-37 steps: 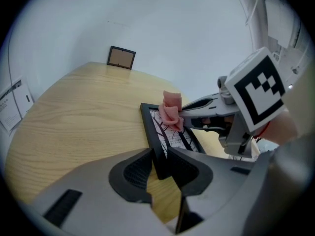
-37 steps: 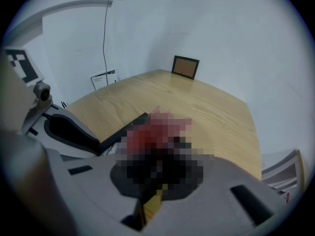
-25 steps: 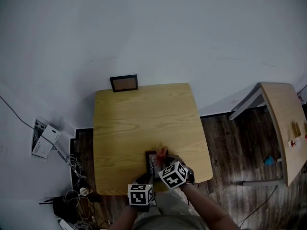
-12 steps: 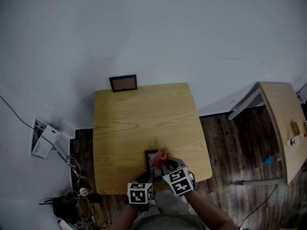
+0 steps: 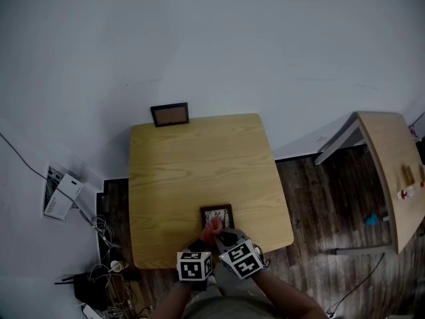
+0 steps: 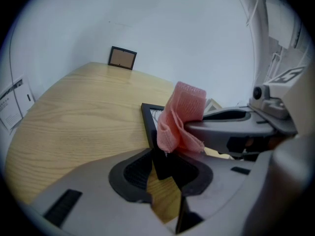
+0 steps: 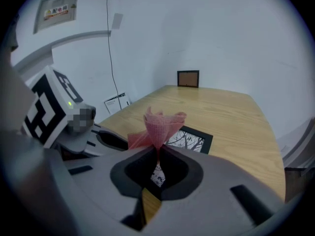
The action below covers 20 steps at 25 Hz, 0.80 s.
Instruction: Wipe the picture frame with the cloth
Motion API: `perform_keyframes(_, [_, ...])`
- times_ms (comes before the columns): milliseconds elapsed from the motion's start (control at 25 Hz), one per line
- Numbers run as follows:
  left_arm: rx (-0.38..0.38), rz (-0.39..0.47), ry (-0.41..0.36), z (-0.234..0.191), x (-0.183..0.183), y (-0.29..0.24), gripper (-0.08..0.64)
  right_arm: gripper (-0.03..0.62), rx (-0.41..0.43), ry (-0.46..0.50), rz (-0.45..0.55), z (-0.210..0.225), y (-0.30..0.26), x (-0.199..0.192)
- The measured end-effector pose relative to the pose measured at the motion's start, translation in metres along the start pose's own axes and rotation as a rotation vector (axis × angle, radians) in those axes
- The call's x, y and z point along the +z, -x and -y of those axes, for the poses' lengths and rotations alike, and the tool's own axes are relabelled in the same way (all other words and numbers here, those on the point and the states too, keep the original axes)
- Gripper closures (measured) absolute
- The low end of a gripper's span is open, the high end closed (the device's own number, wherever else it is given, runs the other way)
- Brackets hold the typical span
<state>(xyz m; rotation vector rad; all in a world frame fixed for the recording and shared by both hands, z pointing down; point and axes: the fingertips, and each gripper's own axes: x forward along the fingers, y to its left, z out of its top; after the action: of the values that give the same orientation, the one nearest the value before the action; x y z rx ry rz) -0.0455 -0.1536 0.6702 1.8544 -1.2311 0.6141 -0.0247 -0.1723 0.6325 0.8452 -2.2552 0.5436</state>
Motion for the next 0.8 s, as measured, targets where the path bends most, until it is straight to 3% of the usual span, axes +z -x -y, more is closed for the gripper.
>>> perform_keyframes(320, [0.001, 0.0, -0.002, 0.0, -0.001, 0.0, 0.469, 0.578, -0.01, 0.032, -0.11, 0.001, -0.01, -0.025])
perform_keyframes(800, [0.011, -0.004, -0.006, -0.002, -0.002, 0.0, 0.469, 0.578, -0.058, 0.063, -0.161, 0.007, -0.01, -0.035])
